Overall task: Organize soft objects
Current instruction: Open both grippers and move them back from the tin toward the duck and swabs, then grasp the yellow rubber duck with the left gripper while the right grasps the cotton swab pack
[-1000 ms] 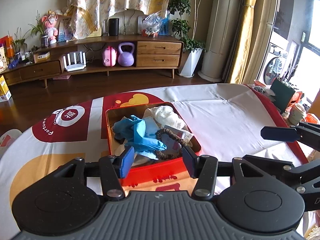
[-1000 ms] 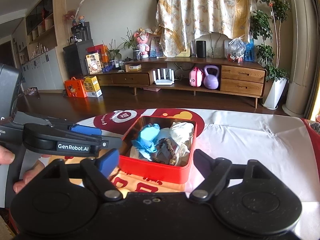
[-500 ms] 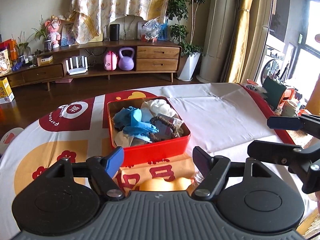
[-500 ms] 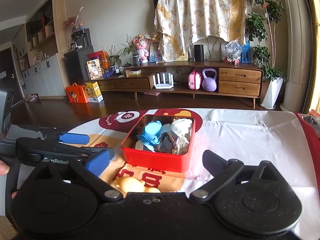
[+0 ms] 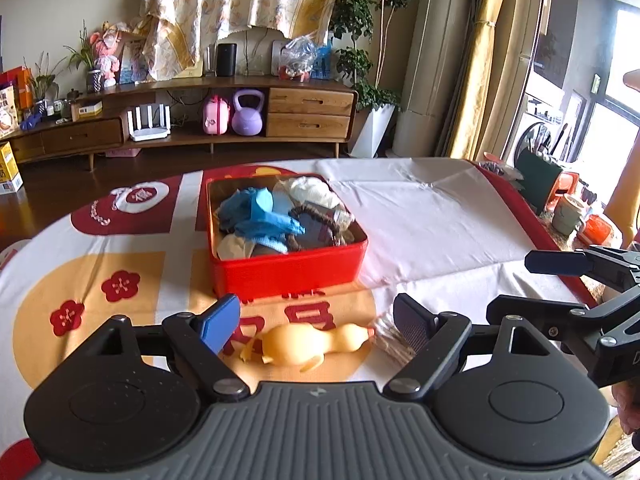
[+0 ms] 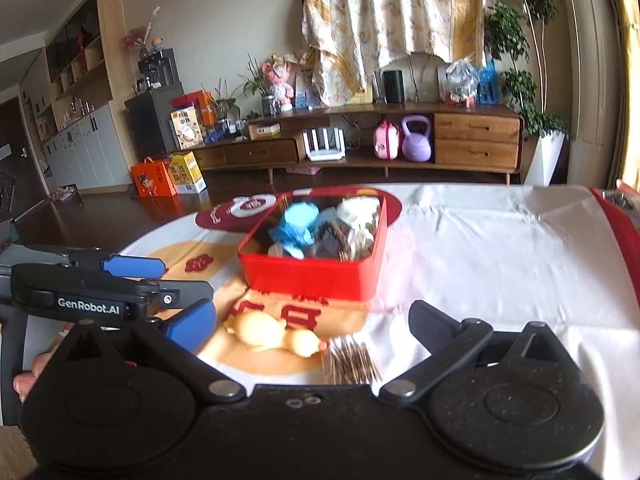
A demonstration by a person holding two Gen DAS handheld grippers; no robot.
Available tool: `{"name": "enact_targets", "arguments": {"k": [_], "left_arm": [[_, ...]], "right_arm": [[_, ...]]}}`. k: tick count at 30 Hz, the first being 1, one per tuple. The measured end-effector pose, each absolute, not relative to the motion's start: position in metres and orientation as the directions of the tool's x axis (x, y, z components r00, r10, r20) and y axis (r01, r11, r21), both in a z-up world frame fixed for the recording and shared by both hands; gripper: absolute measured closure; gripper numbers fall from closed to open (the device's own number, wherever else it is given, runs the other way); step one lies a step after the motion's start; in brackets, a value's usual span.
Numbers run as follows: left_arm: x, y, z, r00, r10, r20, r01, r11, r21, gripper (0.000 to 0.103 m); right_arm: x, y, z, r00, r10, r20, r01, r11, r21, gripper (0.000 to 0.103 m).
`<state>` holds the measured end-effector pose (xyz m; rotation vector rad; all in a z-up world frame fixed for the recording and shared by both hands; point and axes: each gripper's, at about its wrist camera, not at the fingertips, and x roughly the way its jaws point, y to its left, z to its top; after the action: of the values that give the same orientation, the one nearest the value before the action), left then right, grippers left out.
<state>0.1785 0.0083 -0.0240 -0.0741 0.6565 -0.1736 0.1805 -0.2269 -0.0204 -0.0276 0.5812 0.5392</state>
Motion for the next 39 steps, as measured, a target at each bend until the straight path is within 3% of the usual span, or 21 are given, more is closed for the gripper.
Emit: {"name": "enact_targets", "arguments": {"k": [24, 39], "left_arm": [[0.225, 0.006, -0.116, 0.658, -0.144, -0.739, 0.091, 0.990, -0.112, 0.019], [0.248, 0.005, -0.131, 0.668, -0.146, -0.729, 0.107, 0.989, -0.099, 0.019]], "right_arm": [[0.216, -0.212, -0.103, 0.595, 0.429, -0.680, -0.525, 0.848, 0.076, 0.003], [0.238, -0.199, -0.122, 0.574, 0.406, -0.711, -0.566, 0.824, 0.014, 0.019]]}}
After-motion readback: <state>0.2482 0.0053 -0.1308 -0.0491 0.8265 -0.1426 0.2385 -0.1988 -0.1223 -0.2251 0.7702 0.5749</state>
